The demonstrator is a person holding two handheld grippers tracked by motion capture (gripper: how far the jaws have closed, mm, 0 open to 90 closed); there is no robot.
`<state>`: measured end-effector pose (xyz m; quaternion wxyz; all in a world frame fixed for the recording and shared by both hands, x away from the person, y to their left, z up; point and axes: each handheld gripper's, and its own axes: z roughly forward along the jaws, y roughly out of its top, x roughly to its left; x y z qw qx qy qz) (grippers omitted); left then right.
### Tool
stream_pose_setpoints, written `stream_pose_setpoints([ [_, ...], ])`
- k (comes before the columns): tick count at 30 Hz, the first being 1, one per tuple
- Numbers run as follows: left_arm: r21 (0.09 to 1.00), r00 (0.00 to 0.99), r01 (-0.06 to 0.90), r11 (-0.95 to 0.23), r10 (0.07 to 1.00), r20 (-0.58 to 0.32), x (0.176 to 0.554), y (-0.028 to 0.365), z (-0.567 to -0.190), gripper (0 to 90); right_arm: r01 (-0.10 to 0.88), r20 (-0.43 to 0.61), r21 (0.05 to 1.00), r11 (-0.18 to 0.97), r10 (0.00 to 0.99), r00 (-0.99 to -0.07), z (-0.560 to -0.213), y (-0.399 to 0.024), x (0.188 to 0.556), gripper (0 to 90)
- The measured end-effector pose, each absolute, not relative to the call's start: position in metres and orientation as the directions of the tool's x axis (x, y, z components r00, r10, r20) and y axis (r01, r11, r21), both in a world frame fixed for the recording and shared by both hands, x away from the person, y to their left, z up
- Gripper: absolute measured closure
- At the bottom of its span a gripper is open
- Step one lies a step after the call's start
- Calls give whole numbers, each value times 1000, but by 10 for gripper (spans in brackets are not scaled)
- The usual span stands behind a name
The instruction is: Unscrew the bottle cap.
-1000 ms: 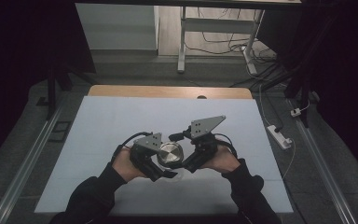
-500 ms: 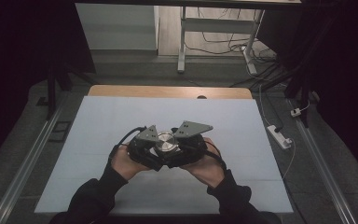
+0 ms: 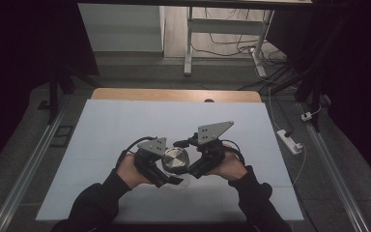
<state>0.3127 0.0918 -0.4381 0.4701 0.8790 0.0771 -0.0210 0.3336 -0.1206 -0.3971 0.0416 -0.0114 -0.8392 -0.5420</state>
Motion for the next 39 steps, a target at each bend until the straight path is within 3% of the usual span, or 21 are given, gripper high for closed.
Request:
stream_pose_setpoints([
  [2, 817, 984, 167, -552, 150, -100, 313, 91, -437, 151, 91, 117, 905, 416, -37, -992, -399, -123, 338, 150],
  [6, 807, 958, 231, -543, 274, -89, 317, 96, -437, 152, 114, 61, 884, 454, 130, -990, -391, -122, 335, 84],
  [12, 796, 917, 296, -528, 392, -81, 320, 100, -439, 152, 135, -41, 872, 471, 345, -938, -381, -104, 312, 91],
  [14, 800, 910, 302, -519, 407, -79, 319, 99, -438, 152, 142, -49, 869, 473, 370, -928, -382, -100, 309, 94],
  [17, 801, 911, 294, -522, 408, -69, 317, 97, -437, 152, 153, -99, 861, 485, 455, -885, -387, -88, 302, 133],
  [18, 797, 914, 288, -532, 400, -63, 317, 97, -437, 152, 142, -126, 866, 480, 484, -866, -390, -85, 298, 187],
  [22, 799, 925, 279, -532, 374, -73, 317, 97, -438, 152, 111, -148, 863, 493, 456, -878, -389, -85, 297, 190],
  [26, 815, 959, 233, -530, 264, -102, 319, 102, -438, 151, 76, -117, 871, 486, 354, -928, -388, -93, 303, 191],
  [28, 827, 979, 189, -530, 164, -119, 317, 101, -438, 151, 66, -22, 892, 448, 188, -982, -389, -105, 317, 192],
  [30, 831, 982, 182, -526, 142, -126, 316, 100, -438, 151, 69, 15, 901, 428, 130, -991, -391, -109, 322, 192],
  [31, 831, 984, 173, -529, 127, -124, 316, 99, -439, 151, 82, 71, 921, 380, 44, -997, -396, -115, 330, 190],
  [35, 817, 979, 184, -546, 177, -102, 315, 96, -437, 151, 122, 112, 922, 368, 48, -993, -401, -117, 336, 114],
  [39, 802, 954, 228, -552, 293, -70, 317, 99, -436, 151, 123, 34, 898, 423, 212, -977, -391, -115, 328, 99],
])
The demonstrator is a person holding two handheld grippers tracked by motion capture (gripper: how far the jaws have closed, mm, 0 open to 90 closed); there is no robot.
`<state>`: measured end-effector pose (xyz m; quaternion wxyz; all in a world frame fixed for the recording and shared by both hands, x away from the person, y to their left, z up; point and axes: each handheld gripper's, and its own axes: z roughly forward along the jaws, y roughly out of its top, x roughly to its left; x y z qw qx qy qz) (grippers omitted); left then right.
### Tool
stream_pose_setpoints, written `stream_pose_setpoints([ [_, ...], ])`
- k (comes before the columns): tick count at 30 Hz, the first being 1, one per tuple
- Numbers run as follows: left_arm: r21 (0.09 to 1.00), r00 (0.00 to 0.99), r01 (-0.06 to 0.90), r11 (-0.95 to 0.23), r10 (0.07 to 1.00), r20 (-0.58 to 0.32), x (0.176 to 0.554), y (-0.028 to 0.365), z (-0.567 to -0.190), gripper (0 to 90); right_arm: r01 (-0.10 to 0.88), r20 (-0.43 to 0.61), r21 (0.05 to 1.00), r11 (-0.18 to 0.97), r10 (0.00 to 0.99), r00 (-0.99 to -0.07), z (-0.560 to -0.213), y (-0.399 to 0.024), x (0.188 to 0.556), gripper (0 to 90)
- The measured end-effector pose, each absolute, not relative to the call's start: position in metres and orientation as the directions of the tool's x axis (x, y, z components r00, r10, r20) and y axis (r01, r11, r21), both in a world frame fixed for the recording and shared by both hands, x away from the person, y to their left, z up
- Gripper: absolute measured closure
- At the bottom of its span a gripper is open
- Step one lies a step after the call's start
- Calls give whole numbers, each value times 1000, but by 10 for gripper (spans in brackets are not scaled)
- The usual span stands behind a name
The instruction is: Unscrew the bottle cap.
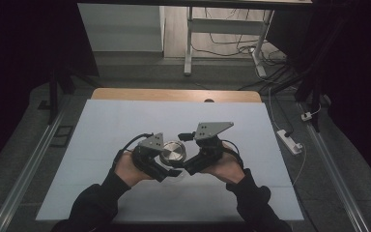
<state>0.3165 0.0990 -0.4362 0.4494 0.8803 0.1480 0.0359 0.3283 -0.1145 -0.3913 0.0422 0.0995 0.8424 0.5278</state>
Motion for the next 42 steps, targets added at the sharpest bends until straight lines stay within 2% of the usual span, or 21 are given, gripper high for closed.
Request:
stream_pose_setpoints([
  [3, 792, 932, 263, -550, 356, -62, 317, 100, -437, 151, 125, -16, 888, 443, 300, -954, -388, -107, 319, 111],
  [7, 786, 932, 257, -562, 361, -47, 316, 97, -436, 151, 159, -23, 882, 444, 379, -925, -395, -95, 315, 147],
  [8, 784, 931, 255, -565, 361, -43, 316, 97, -435, 151, 166, -12, 883, 439, 376, -927, -397, -93, 314, 183],
  [11, 781, 938, 251, -572, 344, -49, 316, 97, -436, 151, 151, -28, 884, 442, 373, -927, -398, -92, 312, 187],
  [13, 782, 951, 237, -577, 301, -66, 317, 98, -437, 151, 127, -43, 884, 449, 349, -936, -396, -94, 312, 193],
  [15, 790, 960, 222, -571, 269, -75, 316, 98, -437, 151, 112, -18, 893, 436, 284, -959, -394, -99, 314, 194],
  [20, 783, 971, 191, -592, 230, -63, 314, 96, -437, 152, 137, 43, 914, 381, 246, -968, -391, -107, 319, 195],
  [32, 798, 943, 256, -546, 323, -81, 321, 109, -436, 152, 140, 14, 915, 378, 316, -949, -386, -119, 324, 194],
  [42, 797, 926, 270, -541, 371, -61, 324, 122, -431, 152, 166, 34, 922, 349, 356, -934, -387, -131, 325, 194],
])
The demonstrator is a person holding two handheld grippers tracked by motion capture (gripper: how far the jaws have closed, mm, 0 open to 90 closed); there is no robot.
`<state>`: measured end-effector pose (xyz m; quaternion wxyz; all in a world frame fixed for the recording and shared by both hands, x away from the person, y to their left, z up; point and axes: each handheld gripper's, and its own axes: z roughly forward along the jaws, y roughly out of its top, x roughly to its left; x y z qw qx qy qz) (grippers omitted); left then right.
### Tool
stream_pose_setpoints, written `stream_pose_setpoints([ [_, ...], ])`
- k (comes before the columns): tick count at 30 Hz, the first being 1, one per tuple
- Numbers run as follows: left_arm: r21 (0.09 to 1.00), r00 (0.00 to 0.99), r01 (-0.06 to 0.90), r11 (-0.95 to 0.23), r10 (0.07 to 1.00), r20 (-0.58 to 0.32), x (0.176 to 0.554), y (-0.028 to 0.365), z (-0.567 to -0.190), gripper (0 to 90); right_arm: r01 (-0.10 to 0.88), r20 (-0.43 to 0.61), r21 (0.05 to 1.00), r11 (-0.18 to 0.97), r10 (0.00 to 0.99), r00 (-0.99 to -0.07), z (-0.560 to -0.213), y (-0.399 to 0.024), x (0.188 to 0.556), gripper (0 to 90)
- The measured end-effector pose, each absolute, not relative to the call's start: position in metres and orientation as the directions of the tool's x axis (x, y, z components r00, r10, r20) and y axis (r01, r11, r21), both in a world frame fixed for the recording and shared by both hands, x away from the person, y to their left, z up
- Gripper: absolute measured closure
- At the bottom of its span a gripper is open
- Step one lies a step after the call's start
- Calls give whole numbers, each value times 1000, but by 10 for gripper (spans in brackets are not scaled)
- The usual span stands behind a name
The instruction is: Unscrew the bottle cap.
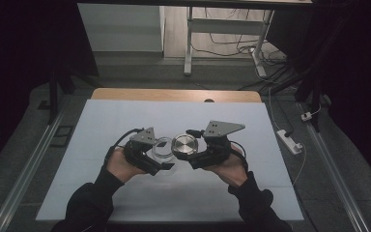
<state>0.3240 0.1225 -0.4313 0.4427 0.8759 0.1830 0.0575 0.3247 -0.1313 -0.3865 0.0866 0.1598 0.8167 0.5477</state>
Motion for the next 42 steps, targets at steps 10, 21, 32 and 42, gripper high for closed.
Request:
stream_pose_setpoints([
  [10, 801, 907, 297, -520, 415, -68, 328, 131, -432, 151, 170, 29, 921, 349, 374, -927, -385, -141, 318, 194],
  [21, 805, 897, 304, -509, 439, -61, 329, 136, -431, 151, 201, 53, 918, 343, 396, -917, -395, -154, 316, 194],
  [32, 813, 887, 309, -494, 457, -60, 329, 137, -428, 152, 203, 53, 912, 358, 386, -921, -404, -155, 304, 195],
  [42, 821, 878, 309, -480, 475, -53, 330, 140, -425, 152, 206, 56, 905, 373, 375, -925, -414, -154, 296, 195],
])
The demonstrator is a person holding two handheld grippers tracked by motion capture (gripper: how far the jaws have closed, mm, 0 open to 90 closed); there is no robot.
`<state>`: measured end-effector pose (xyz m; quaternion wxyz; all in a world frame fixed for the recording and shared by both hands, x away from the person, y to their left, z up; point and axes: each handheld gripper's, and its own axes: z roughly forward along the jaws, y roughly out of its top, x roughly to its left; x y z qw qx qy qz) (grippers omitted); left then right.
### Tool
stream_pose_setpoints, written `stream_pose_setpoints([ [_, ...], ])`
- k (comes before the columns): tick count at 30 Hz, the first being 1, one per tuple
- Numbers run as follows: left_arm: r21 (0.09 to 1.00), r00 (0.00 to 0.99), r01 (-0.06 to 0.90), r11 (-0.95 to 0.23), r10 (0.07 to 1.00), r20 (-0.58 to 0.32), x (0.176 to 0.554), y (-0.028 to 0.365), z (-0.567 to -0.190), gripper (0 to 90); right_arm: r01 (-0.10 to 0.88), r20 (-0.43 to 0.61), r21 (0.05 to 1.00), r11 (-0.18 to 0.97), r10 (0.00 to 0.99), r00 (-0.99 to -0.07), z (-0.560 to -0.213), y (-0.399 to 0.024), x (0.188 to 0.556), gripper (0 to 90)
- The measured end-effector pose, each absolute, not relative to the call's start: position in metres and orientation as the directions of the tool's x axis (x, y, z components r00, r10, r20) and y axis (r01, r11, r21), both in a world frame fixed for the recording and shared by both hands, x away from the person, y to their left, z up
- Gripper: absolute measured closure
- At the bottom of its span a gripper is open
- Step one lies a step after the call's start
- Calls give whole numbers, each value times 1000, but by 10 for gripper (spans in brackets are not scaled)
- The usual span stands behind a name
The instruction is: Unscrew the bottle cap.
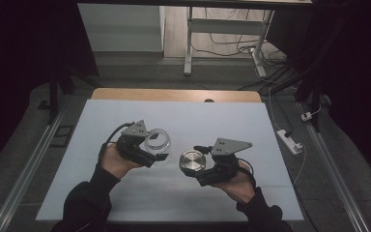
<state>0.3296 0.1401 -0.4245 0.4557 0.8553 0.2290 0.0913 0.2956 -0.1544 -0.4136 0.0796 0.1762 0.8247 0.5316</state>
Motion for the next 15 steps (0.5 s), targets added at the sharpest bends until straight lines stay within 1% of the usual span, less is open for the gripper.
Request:
stream_pose_setpoints([
  [15, 823, 875, 301, -481, 483, -38, 334, 138, -423, 152, 219, 78, 892, 396, 342, -936, -439, -148, 284, 195],
])
